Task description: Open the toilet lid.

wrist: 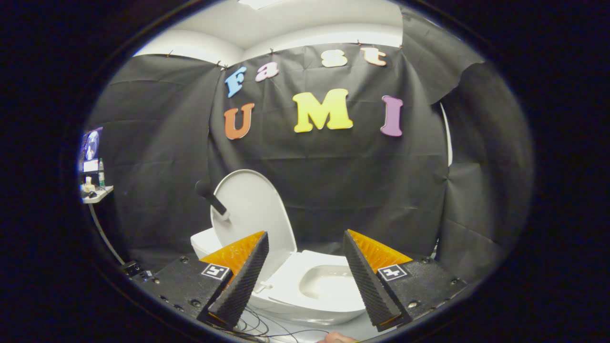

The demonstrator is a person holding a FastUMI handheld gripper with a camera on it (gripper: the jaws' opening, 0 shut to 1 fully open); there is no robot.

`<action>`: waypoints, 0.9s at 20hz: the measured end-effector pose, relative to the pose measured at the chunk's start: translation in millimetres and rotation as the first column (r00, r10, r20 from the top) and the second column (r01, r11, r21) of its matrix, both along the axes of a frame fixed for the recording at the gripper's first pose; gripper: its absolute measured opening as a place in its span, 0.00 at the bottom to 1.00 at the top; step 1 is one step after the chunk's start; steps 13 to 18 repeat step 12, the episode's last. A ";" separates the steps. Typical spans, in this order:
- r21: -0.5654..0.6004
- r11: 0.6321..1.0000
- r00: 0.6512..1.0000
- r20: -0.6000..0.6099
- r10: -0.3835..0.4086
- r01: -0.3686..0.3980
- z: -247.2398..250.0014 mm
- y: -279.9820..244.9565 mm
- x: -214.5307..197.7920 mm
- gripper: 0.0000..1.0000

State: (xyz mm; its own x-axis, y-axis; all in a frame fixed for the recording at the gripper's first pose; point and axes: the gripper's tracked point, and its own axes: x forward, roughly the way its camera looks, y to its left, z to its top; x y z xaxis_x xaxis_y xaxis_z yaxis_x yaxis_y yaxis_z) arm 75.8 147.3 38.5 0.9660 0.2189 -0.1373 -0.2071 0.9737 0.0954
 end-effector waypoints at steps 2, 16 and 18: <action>0.034 0.999 0.999 0.024 -0.025 0.024 0.1 -19.1 -8.3 0.98; 0.058 0.993 0.989 0.097 -0.109 0.103 -15.1 -95.6 -44.2 0.99; 0.058 0.993 0.989 0.097 -0.109 0.103 -15.1 -95.6 -44.2 0.99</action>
